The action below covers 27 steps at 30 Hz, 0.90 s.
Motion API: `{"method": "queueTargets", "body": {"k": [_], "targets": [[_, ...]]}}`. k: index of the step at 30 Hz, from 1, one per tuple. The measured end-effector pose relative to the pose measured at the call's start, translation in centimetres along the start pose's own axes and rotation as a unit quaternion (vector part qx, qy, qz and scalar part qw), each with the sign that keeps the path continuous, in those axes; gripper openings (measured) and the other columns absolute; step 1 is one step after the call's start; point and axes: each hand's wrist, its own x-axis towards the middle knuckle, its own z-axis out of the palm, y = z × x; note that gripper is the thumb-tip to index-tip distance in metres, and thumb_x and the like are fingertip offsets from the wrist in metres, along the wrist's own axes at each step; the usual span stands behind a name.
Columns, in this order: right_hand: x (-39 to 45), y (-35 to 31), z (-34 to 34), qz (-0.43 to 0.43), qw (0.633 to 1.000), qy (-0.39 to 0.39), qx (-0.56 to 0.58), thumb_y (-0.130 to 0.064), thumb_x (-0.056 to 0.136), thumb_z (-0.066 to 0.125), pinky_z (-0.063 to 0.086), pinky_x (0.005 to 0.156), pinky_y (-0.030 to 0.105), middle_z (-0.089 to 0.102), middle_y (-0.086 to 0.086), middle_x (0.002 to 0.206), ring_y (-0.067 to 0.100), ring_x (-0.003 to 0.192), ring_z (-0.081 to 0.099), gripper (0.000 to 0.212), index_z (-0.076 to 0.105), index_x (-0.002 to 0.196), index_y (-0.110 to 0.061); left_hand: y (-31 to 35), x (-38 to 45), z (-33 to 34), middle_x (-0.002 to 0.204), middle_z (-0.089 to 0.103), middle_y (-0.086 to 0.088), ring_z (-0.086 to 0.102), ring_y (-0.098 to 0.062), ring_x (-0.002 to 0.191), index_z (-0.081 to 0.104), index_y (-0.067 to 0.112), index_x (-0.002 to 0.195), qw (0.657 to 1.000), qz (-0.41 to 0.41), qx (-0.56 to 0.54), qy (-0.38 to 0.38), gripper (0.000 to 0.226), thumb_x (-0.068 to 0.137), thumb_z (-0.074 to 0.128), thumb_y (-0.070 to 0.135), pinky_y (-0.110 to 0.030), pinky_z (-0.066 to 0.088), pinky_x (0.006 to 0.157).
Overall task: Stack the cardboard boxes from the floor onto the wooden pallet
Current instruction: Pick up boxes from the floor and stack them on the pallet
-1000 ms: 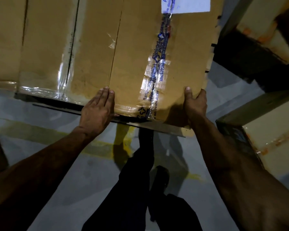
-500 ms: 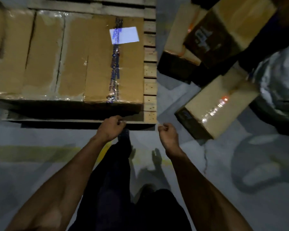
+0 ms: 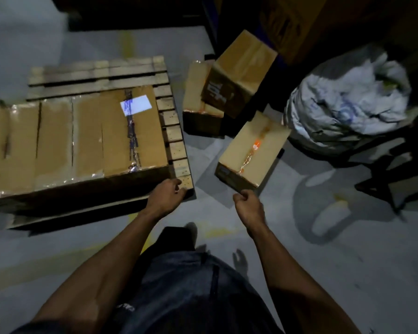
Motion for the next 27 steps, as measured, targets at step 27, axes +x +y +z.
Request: {"method": "queueTargets", "body": {"k": [27], "targets": [[22.1, -14.4, -5.6, 0.016, 1.0, 0.013, 0.016, -0.045, 0.099, 0.054, 0.045, 0.102, 0.037, 0.058, 0.009, 0.139, 0.032, 0.124, 0.054, 0.049, 0.053, 0.14, -0.019, 11.9, 25.1, -5.8, 0.127, 0.065, -0.012, 0.063, -0.025, 0.11, 0.061, 0.006, 0.132, 0.999, 0.023, -0.037, -0.005, 0.043, 0.101, 0.052, 0.034, -0.042, 0.055, 0.093]]}}
